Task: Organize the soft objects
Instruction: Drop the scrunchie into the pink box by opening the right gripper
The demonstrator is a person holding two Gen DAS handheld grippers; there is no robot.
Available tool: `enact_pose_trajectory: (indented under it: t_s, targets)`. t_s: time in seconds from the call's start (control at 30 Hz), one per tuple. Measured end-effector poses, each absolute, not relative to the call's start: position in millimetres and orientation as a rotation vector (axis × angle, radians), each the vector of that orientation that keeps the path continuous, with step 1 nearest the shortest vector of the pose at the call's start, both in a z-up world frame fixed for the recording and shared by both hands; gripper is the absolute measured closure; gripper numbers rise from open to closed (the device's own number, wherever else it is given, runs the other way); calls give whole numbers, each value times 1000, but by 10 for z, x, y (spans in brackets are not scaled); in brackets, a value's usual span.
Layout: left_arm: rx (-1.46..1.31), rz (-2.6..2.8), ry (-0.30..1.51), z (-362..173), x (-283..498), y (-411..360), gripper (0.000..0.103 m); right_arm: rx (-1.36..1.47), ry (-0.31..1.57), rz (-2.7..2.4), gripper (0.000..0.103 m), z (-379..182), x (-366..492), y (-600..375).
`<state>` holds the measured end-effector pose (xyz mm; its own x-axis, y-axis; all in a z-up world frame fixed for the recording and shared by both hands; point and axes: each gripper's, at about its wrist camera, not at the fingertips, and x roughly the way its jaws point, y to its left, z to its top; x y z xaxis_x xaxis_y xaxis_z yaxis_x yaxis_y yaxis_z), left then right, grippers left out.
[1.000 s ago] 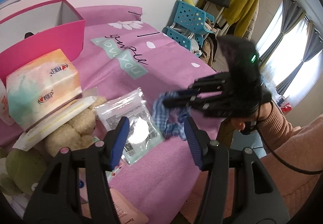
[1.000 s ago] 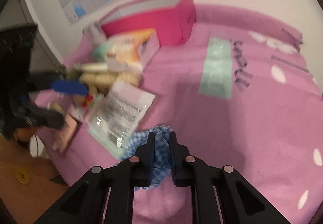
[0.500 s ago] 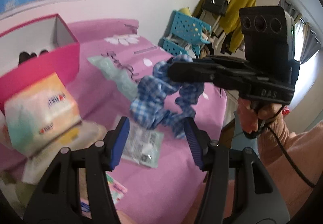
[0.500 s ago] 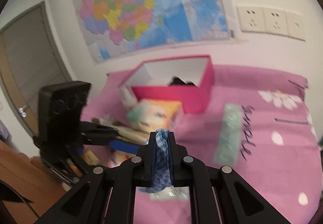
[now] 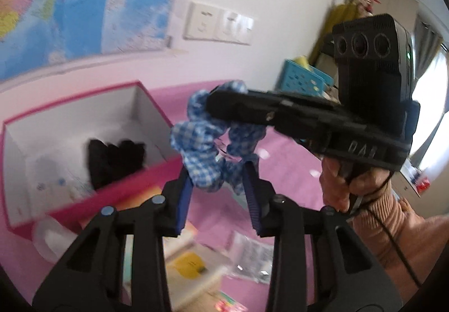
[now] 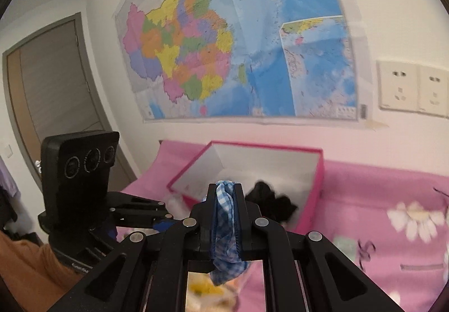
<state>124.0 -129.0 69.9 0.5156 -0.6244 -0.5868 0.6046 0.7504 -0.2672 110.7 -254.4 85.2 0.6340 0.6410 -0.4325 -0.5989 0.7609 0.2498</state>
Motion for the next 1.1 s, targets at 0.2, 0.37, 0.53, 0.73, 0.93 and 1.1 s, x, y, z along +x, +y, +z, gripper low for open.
enact_pose_trajectory:
  t_s: [0.2, 0.37, 0.53, 0.73, 0.93, 1.1]
  targets:
    - [-25, -626, 741, 726, 1666, -1283, 65, 95, 545, 708, 94, 768, 1582, -2351]
    - [-11, -535, 796, 546, 1971, -1236, 65, 115, 579, 693, 93, 582, 1907, -2301]
    - [8, -454, 860, 369, 2157, -1251, 54, 103, 631, 627, 84, 396, 2142, -2276]
    - [16, -449, 859, 292, 2114, -1190, 46, 63, 654, 491, 65, 298, 2125, -2370]
    - [14, -473, 806, 386, 1929, -1083, 46, 58, 638, 512, 65, 353, 1874, -2492]
    - [32, -546, 747, 503, 1609, -1011, 46, 66, 615, 553, 58, 421, 1498, -2661]
